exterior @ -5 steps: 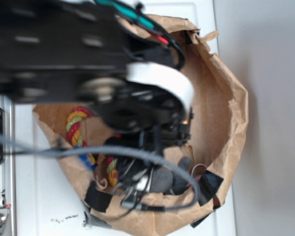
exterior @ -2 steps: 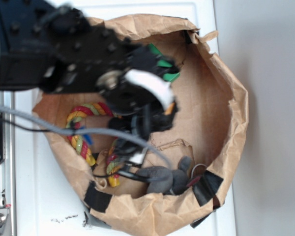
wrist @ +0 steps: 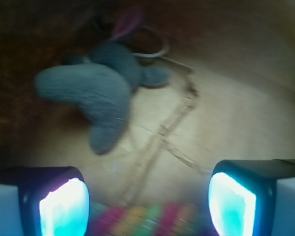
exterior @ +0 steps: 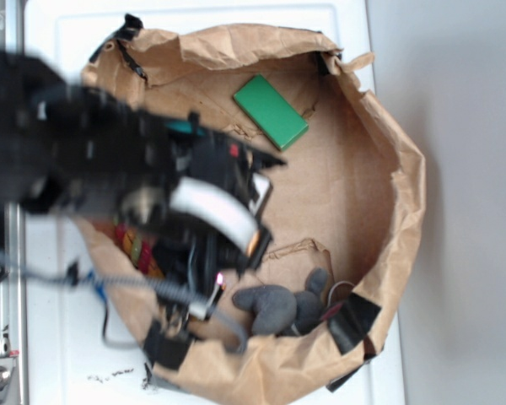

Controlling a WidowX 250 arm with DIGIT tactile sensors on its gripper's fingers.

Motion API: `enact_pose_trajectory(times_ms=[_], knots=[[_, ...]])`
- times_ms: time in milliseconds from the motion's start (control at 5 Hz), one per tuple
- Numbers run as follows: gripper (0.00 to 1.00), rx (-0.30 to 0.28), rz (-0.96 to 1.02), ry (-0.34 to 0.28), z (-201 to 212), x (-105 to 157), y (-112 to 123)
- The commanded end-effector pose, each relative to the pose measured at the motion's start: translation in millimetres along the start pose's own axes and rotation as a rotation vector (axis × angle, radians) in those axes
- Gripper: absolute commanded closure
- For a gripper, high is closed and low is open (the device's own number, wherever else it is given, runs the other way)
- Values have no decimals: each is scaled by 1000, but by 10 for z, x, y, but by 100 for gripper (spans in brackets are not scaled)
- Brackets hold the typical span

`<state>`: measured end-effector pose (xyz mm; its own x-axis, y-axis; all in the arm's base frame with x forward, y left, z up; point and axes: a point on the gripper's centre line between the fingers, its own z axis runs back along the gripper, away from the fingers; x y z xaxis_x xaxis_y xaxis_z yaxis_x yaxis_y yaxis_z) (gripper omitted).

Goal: Grab the gray animal.

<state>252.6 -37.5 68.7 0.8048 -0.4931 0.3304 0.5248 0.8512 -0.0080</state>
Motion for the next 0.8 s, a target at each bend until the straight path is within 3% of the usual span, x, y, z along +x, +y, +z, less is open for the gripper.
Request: enact_pose_trajectory(times_ms=[0, 400, 600], knots=[[0, 40, -3, 0, -162, 235, -240], [0, 57, 61, 28, -375, 516, -291], [0, 95, 158, 28, -387, 727, -151]])
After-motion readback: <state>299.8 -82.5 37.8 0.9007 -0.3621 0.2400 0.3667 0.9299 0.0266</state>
